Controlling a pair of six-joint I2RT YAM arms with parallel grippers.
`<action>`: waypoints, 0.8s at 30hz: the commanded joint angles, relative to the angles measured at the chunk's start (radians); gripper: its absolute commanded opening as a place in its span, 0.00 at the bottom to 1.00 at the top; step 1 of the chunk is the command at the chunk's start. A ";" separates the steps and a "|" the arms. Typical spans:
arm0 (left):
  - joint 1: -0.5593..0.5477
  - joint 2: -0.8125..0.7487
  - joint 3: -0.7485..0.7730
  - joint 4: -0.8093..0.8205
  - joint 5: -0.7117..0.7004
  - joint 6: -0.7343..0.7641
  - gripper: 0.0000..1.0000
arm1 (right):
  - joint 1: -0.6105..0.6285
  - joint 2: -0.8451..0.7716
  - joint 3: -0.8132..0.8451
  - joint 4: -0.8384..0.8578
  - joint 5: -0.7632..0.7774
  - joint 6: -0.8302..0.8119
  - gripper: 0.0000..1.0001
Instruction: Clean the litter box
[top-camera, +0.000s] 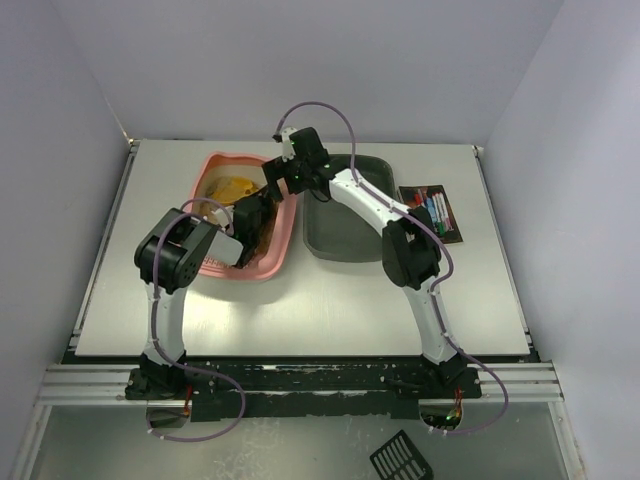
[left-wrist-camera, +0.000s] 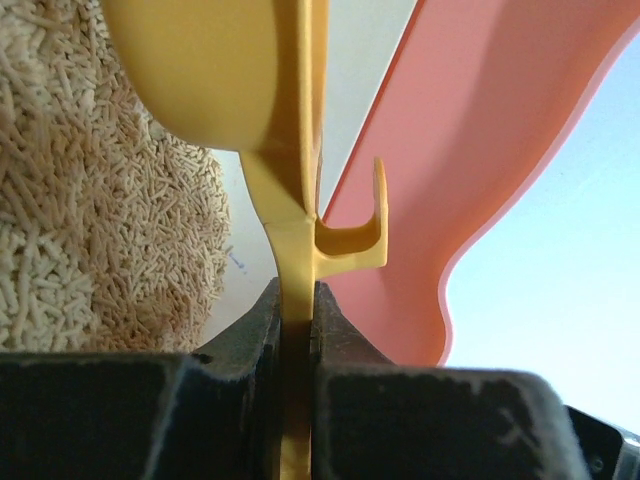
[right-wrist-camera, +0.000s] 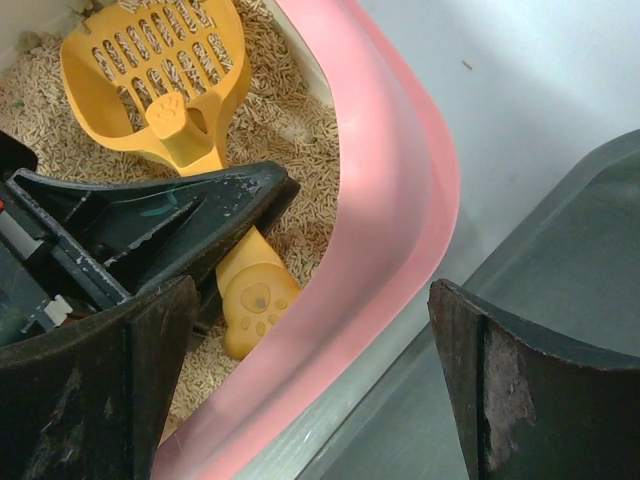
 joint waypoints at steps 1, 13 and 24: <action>-0.032 -0.037 -0.042 -0.164 0.013 -0.156 0.07 | -0.033 -0.031 0.007 -0.119 -0.001 -0.057 1.00; -0.049 -0.105 -0.051 -0.342 0.007 -0.405 0.07 | -0.056 -0.008 0.010 -0.123 -0.023 -0.040 1.00; -0.062 -0.179 0.037 -0.545 0.042 -0.596 0.07 | -0.069 0.016 0.006 -0.118 -0.035 -0.035 1.00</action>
